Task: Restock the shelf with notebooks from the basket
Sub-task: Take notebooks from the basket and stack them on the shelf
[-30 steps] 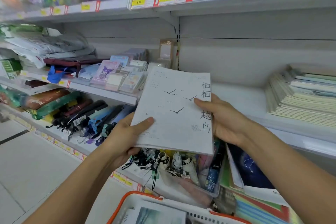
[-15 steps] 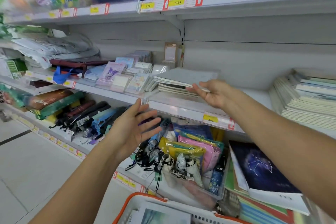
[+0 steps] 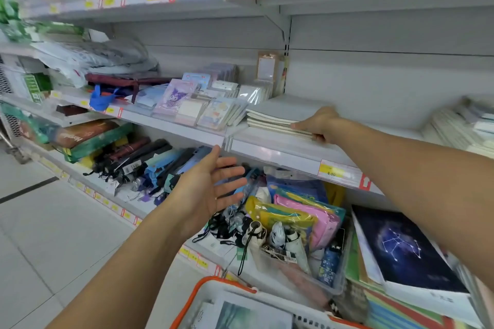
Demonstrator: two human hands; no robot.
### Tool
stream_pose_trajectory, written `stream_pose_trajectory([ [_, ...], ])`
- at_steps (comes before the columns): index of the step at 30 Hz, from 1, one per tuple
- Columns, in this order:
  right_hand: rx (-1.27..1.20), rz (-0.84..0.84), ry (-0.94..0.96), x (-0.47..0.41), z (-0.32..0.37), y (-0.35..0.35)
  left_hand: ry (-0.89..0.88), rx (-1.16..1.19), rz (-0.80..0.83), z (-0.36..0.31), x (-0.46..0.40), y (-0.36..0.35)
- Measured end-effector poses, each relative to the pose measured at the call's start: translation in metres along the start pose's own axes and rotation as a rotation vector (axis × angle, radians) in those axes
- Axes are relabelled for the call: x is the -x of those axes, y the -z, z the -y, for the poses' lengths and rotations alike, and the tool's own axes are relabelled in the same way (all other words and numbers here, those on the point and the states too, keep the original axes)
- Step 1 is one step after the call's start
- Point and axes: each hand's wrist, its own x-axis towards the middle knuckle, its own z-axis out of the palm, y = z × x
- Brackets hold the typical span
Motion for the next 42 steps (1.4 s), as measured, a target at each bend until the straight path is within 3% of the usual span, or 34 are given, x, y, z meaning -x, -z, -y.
stream_pose_trajectory([
  [4,0.172,-0.358,0.299,0.025,-0.001,-0.003,0.005,-0.129,-0.054,-0.008,0.004,-0.001],
  [6,0.152,-0.602,0.539,0.065,-0.004,-0.015,0.038,-0.370,-0.127,-0.004,0.003,0.003],
  [7,0.126,-0.627,0.696,0.091,-0.010,-0.031,0.070,-0.534,-0.145,0.003,0.003,0.007],
  [8,0.107,-0.559,0.844,0.117,-0.021,-0.052,0.107,-0.710,-0.128,0.011,0.003,0.012],
  [10,0.177,-0.141,0.980,0.161,-0.061,-0.105,0.208,-1.085,0.007,0.029,0.005,0.024],
  [12,0.395,0.473,0.781,0.190,-0.114,-0.154,0.404,-1.395,0.199,0.044,0.008,0.037],
  [13,0.543,0.693,0.622,0.199,-0.143,-0.176,0.523,-1.507,0.280,0.050,0.011,0.043],
  [14,0.649,0.806,0.485,0.202,-0.173,-0.194,0.626,-1.579,0.337,0.054,0.014,0.048],
  [16,0.694,0.773,0.293,0.207,-0.224,-0.215,0.724,-1.620,0.368,0.059,0.017,0.057],
  [20,0.551,0.603,0.085,0.212,-0.269,-0.235,0.543,-1.560,0.325,0.057,0.015,0.065],
  [25,0.466,0.467,0.057,0.197,-0.274,-0.238,0.550,-1.518,0.361,0.062,0.013,0.063],
  [28,0.441,0.508,0.123,0.187,-0.269,-0.230,0.544,-1.524,0.370,0.063,0.012,0.060],
  [30,0.169,0.560,0.086,0.186,-0.264,-0.221,0.532,-1.505,0.365,0.064,0.010,0.059],
  [33,-0.604,0.702,-0.149,0.185,-0.247,-0.198,0.477,-1.545,0.312,0.063,0.006,0.062],
  [35,-0.950,0.720,-0.162,0.180,-0.235,-0.179,0.417,-1.490,0.257,0.062,0.006,0.064],
  [38,-1.277,0.671,-0.111,0.174,-0.214,-0.156,0.364,-1.152,0.199,0.056,0.009,0.067],
  [42,-1.546,0.584,-0.123,0.174,-0.197,-0.145,0.343,-0.918,0.293,0.052,0.014,0.059],
])
